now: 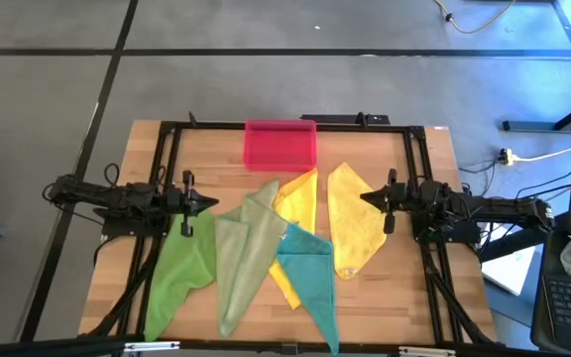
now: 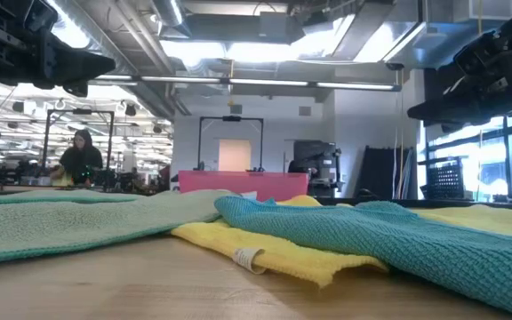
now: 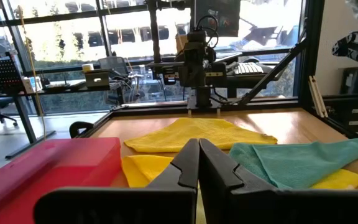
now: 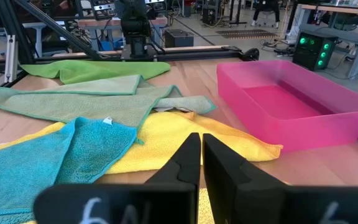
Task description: Fold microfiber towels
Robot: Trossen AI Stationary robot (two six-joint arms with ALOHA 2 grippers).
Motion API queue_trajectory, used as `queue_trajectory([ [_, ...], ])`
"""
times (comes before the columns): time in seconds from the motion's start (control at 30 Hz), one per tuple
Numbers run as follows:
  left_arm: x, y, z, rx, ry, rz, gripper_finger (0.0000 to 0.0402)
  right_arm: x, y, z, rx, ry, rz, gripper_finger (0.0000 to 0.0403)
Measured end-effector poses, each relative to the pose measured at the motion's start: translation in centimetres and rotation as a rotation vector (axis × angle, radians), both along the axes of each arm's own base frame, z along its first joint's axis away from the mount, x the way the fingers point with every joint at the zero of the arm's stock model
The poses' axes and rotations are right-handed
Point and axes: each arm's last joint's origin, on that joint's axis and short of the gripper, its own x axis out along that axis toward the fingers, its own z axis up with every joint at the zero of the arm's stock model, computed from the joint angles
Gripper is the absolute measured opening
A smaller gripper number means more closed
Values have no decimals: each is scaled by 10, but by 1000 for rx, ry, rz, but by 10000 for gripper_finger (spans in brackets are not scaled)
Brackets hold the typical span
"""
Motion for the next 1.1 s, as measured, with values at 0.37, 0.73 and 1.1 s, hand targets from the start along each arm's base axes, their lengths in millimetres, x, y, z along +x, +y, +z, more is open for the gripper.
queue_trajectory([
  [0.37,0,0,0,0,0,0,0,0,0,0,0,0,0,21],
  [0.73,0,0,0,0,0,0,0,0,-4,-1,-180,46,-42,21],
  [1.1,0,0,0,0,0,0,0,0,-9,-2,-285,87,-88,21],
])
